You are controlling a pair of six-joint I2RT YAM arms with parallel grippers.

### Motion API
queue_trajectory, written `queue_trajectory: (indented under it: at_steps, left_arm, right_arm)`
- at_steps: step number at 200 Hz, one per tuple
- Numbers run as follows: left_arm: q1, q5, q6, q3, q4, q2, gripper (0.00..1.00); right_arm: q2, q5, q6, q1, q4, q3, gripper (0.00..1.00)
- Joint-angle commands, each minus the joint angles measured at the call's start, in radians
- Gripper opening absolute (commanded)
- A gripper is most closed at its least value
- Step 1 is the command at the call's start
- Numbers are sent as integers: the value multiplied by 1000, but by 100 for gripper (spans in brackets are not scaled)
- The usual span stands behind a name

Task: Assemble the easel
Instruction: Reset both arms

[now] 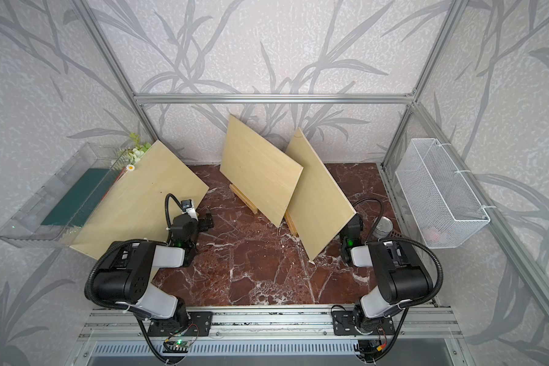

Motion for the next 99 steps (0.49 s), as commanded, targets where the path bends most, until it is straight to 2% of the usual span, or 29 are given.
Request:
queue_trajectory:
  at_steps: [1, 61, 99]
  left_arm:
    - [22, -75, 0, 12, 9, 8, 99]
    - [22, -75, -1, 13, 6, 7, 99]
    - [22, -77, 2, 13, 6, 8, 99]
  right_arm:
    - [-19, 1, -2, -6, 17, 12, 99]
    - [-21, -87, 6, -45, -3, 18, 99]
    - [-21, -88, 6, -44, 2, 15, 99]
